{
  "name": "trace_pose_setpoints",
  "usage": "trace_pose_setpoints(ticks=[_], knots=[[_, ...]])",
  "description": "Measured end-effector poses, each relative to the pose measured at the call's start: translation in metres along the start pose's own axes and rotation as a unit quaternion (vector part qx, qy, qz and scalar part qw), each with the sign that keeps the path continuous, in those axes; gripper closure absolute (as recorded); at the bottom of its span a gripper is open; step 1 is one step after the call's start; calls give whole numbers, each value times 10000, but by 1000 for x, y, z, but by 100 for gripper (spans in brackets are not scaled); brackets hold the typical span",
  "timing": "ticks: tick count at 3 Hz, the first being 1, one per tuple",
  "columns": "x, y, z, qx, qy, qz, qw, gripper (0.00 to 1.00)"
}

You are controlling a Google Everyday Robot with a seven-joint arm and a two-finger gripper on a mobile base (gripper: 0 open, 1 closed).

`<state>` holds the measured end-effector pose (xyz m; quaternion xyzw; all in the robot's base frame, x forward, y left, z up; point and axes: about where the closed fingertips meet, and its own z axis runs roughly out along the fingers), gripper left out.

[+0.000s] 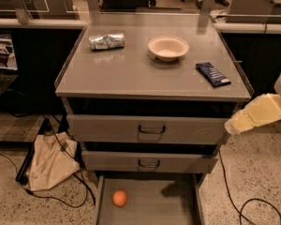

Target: Pick orange from bottom drawer and place on counter

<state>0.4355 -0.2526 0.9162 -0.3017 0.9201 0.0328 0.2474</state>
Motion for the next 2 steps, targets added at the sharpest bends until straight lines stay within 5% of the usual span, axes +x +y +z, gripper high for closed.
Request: trace_pose_setpoints(ticks=[2], knots=[[3,-2,18,-314,188,141,9992,0]])
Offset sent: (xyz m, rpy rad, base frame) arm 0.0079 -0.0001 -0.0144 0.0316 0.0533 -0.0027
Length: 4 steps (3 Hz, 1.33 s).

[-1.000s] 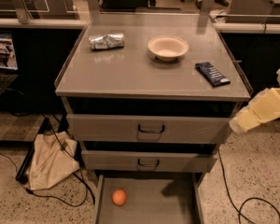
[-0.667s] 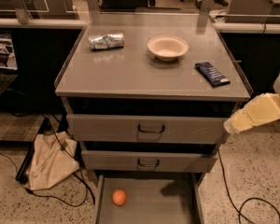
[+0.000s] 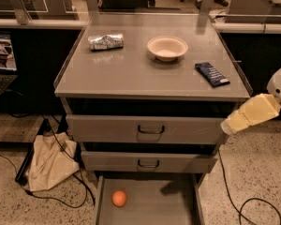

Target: Pick orange from bottom drawer and place on counter

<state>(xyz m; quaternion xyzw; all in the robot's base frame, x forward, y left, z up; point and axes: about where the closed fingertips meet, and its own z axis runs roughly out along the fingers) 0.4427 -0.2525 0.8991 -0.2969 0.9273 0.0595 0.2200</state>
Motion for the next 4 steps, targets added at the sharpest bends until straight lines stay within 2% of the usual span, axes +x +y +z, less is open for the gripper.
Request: trace_pose_setpoints(ticks=[1,2,3,4], knots=[[5,1,4,174,-243,350,9989,0],[31,11,41,53,-597,1352,9890,0],[37,36,86,-630,-888,2095,9717,0],[36,64,126,-1339,-850,2381,9582,0]])
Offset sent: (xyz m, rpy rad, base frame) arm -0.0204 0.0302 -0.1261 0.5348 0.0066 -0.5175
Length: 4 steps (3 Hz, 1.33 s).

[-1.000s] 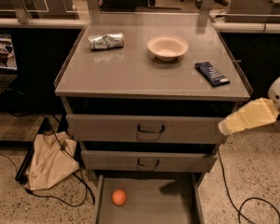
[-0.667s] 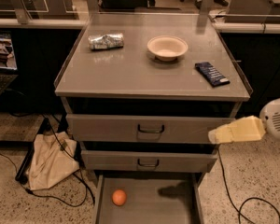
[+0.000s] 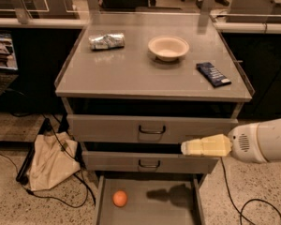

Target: Pick orange from bottom drawer and place on counter

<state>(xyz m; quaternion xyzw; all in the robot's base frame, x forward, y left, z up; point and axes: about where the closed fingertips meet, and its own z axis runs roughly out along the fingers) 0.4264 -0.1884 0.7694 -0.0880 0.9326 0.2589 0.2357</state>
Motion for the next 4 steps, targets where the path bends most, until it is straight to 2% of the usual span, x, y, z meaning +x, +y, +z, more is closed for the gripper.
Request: trace_pose_setpoints(ticks=[1,2,3,4], knots=[[9,9,36,-396,346,109,9986,0],[9,10,39,-424,381,99,9983,0],[19,8,45,-374,263,222,9987,0],[42,-5,80,-390,301,558,9972,0]])
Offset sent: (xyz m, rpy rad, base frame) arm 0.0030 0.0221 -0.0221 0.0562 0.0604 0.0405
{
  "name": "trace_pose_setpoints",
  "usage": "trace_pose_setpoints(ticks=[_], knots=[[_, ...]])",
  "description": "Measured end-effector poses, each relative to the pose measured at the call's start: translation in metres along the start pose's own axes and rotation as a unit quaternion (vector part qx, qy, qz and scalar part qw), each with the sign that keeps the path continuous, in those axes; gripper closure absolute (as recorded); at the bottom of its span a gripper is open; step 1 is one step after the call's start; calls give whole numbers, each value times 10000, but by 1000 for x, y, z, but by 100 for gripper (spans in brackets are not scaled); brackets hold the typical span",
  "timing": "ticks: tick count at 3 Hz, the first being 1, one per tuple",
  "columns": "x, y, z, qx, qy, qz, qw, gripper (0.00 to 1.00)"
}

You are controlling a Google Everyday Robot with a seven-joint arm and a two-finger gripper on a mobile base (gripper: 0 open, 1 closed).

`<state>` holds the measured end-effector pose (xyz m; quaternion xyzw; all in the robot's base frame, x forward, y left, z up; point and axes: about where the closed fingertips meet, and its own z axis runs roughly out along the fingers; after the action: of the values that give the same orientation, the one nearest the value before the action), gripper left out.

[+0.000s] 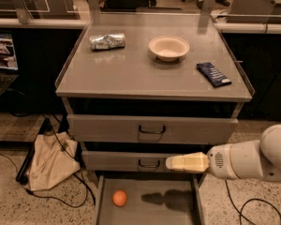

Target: Pick orange from bottom drawer and place on counter

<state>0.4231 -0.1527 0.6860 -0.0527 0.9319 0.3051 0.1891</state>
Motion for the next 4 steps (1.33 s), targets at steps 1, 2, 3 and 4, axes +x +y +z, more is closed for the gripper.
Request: trace_pose_setpoints(ticks=[1,2,3,4], knots=[[11,-15,45,57,52,154,9999,0],[19,-27,84,88,212,218,9995,0],[33,-38,133,113,624,333,9974,0],[42,-36,134,47,605,356,9975,0]])
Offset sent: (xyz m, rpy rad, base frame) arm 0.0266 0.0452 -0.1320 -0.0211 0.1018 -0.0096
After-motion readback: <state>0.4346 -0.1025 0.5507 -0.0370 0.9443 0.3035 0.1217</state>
